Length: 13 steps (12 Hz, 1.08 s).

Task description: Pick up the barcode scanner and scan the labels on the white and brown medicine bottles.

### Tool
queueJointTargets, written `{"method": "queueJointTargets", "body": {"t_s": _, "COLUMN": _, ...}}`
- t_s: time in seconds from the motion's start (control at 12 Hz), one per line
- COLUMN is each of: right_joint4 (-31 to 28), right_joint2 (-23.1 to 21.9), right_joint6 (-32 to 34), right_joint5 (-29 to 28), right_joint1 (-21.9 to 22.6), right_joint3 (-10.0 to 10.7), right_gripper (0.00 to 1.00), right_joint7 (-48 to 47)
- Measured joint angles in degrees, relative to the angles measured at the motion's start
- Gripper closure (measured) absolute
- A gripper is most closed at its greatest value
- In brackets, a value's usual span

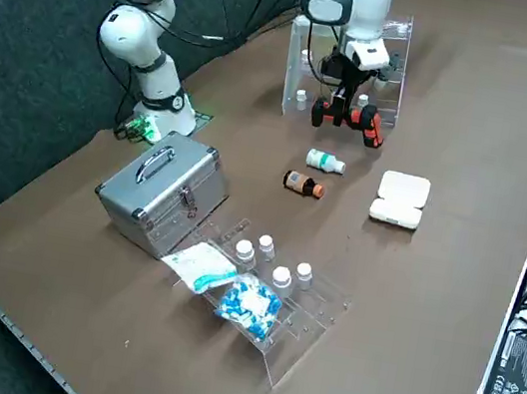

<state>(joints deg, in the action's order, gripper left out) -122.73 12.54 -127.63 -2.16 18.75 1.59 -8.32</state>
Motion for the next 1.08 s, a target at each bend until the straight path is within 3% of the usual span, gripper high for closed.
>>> {"method": "queueJointTargets", "body": {"t_s": 1.08, "right_joint4": -6.69, "right_joint2": 2.23, "right_joint6": -13.02, "right_joint5": 0.0, "right_joint1": 1.04, "right_joint3": 0.08, "right_gripper": 0.58, "right_joint7": -5.4}}
